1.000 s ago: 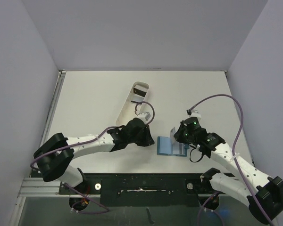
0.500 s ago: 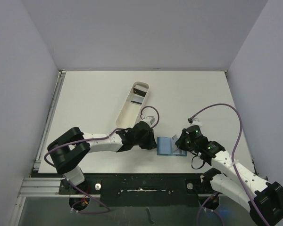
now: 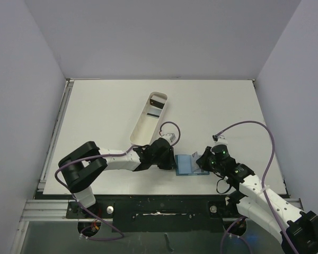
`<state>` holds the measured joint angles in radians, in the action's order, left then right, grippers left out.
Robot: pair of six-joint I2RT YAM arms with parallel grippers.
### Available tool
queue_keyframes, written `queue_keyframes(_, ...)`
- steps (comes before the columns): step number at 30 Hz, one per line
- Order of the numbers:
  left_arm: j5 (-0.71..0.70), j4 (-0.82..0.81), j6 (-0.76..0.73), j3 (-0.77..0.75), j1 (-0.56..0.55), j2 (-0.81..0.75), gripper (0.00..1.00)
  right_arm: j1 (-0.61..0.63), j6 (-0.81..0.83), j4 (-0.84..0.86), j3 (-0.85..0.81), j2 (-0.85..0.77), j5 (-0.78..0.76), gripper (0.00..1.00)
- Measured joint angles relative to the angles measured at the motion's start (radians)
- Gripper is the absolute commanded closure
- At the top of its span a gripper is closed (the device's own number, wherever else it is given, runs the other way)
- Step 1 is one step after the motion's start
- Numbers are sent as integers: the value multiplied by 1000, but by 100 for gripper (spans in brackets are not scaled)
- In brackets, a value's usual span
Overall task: Put the credit cards into the card holder
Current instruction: Insert the credit card into the card holder.
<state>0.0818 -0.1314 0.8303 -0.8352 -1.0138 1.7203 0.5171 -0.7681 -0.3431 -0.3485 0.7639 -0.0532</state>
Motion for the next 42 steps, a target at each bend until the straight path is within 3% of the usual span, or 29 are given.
queue_keyframes(42,-93,70,0,-22,-6,18,100,-6,-52,156,105,-68,127,100)
